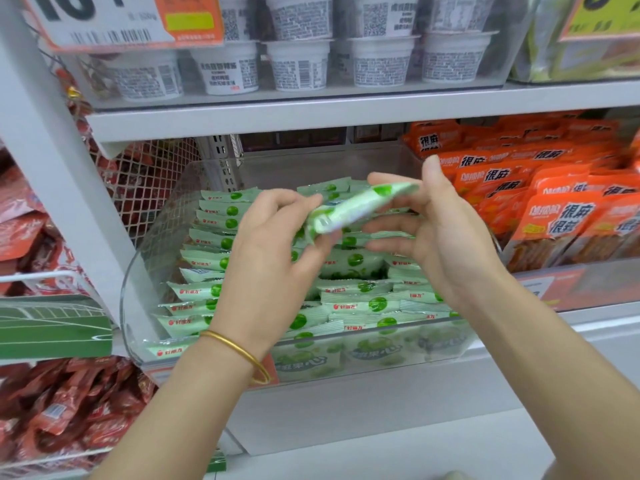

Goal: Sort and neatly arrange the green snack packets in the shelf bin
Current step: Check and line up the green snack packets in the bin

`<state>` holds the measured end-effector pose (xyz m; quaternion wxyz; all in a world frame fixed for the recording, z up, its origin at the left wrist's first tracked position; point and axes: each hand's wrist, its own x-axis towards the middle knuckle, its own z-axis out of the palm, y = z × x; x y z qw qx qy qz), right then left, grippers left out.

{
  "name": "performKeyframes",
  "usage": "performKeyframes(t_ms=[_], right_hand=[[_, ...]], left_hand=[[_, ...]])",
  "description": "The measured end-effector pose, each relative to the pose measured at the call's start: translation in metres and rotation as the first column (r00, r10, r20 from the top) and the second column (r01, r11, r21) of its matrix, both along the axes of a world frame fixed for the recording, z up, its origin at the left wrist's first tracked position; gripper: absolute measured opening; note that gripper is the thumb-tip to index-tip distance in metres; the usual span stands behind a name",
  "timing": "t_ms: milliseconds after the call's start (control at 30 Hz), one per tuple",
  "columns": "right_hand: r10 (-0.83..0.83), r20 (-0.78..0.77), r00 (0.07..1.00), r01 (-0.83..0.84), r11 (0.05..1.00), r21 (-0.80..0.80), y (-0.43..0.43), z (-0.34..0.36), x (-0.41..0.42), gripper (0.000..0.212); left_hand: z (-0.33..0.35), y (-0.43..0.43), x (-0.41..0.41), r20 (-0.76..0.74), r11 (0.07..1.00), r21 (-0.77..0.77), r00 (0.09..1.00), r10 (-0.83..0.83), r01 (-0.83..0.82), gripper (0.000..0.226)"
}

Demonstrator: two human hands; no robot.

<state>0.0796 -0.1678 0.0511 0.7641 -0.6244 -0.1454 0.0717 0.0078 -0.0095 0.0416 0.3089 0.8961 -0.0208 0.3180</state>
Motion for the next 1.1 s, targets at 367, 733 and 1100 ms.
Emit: performKeyframes(t_ms=[367, 733, 1100], right_hand=[[0.138, 0.432, 0.891, -0.101, 0.989, -0.107, 0.001, -0.005, -0.004, 0.066], [0.091, 0.394, 0.915, -0.052, 0.993, -0.11, 0.001, -0.008, -0.003, 0.054], [0.137, 0.142, 0.98, -0.135, 0.99, -0.029, -0.006, -0.009, 0.006, 0.038]], left_hand=[[0.011, -0.004, -0.005, -0.037, 0.804, -0.583, 0.985, -0.169, 0.116, 0.042], [0.008, -0.005, -0.005, -0.027, 0.846, -0.473, 0.956, -0.293, 0.246, 0.081], [0.008, 0.003, 0.0, -0.089, 0.809, -0.588, 0.994, -0.06, -0.004, 0.046]])
